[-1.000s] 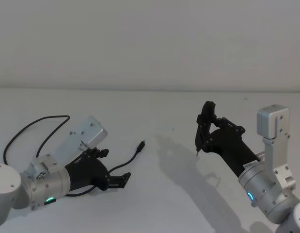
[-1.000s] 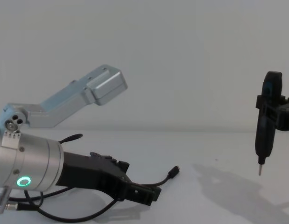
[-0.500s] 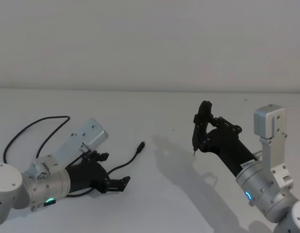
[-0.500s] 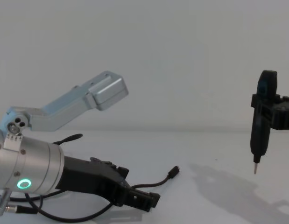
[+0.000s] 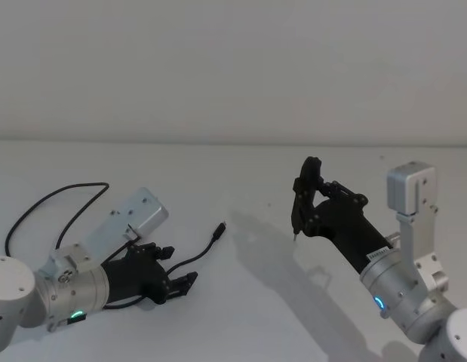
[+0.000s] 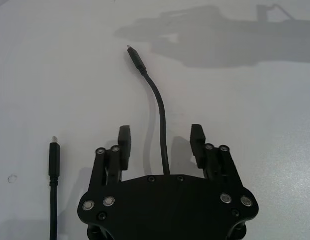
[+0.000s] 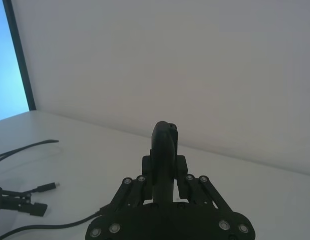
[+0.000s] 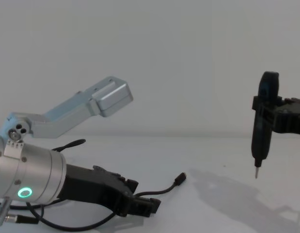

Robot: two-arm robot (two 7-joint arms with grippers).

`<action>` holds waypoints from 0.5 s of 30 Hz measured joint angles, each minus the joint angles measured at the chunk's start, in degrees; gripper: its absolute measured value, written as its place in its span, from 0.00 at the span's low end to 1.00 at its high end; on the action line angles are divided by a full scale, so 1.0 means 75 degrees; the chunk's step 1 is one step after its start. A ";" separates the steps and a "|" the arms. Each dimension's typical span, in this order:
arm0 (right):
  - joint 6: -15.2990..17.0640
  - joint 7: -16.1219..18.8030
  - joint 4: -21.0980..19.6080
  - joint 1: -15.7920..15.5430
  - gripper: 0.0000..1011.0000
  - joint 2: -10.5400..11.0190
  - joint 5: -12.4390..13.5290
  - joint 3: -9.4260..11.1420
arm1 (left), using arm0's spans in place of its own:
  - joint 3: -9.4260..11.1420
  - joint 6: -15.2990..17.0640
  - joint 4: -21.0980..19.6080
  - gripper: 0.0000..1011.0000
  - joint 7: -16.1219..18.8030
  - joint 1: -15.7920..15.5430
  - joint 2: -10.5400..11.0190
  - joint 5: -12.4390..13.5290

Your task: Pick up the data cable with the one hand.

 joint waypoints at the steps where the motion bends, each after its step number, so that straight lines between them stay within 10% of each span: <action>1: 0.0000 0.0010 0.0022 0.0028 0.27 -0.0010 -0.0005 -0.0008 | 0.0000 0.0001 0.0002 0.66 -0.0001 0.0000 0.0000 0.0001; 15: 0.0003 0.0309 0.0608 0.0587 0.27 -0.0270 -0.0134 -0.0243 | 0.0003 0.0013 0.0016 0.23 -0.0011 -0.0008 -0.0003 0.0004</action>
